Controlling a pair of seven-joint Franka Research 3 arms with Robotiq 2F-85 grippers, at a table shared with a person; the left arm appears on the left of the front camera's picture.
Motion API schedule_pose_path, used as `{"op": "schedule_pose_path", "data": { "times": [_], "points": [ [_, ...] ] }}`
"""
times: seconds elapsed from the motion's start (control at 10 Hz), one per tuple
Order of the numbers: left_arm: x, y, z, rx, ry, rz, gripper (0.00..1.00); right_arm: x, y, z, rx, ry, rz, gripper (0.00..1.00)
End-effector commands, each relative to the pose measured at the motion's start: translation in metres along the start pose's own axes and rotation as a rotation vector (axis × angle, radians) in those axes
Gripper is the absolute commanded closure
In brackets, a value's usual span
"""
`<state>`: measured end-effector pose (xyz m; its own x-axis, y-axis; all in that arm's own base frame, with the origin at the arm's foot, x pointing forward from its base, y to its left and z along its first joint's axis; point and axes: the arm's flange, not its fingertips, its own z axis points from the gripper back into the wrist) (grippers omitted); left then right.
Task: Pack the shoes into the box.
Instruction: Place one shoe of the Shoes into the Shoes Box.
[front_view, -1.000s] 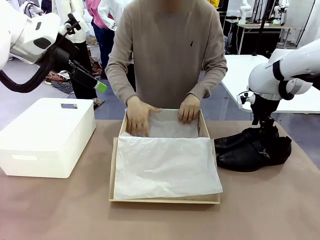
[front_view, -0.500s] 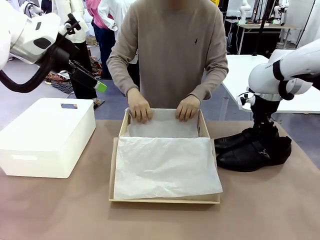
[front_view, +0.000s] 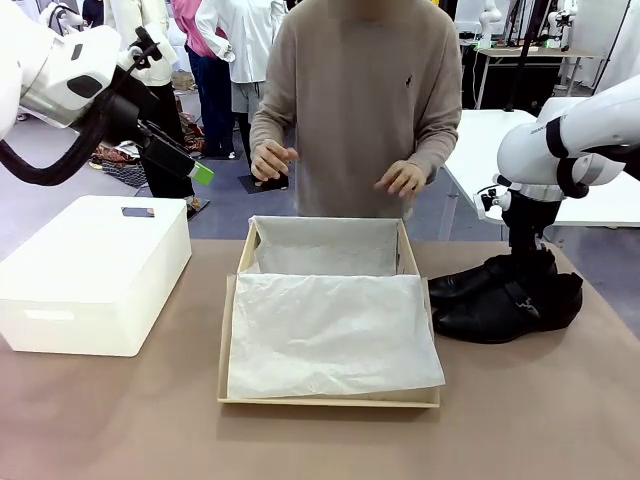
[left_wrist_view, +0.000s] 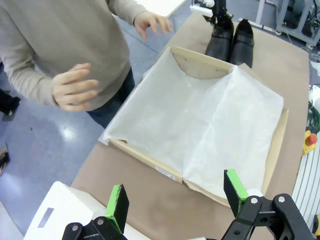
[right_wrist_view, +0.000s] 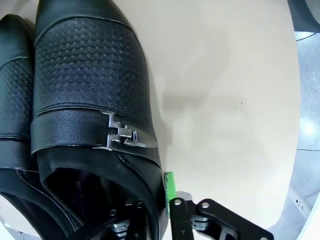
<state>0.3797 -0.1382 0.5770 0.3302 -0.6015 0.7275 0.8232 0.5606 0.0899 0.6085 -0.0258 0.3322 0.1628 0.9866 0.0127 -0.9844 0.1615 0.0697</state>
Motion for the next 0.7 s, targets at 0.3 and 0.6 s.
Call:
{"op": "schedule_pose_path", "data": {
  "times": [0.3,0.6],
  "points": [
    [-0.001,0.002,0.001,-0.016,-0.011,-0.003,0.00,-0.001,-0.008,0.004,0.009,-0.058,0.001,1.00],
    [-0.001,0.002,0.001,-0.016,-0.011,-0.003,0.00,-0.008,-0.015,0.026,0.065,-0.068,-0.121,1.00]
  ]
}}
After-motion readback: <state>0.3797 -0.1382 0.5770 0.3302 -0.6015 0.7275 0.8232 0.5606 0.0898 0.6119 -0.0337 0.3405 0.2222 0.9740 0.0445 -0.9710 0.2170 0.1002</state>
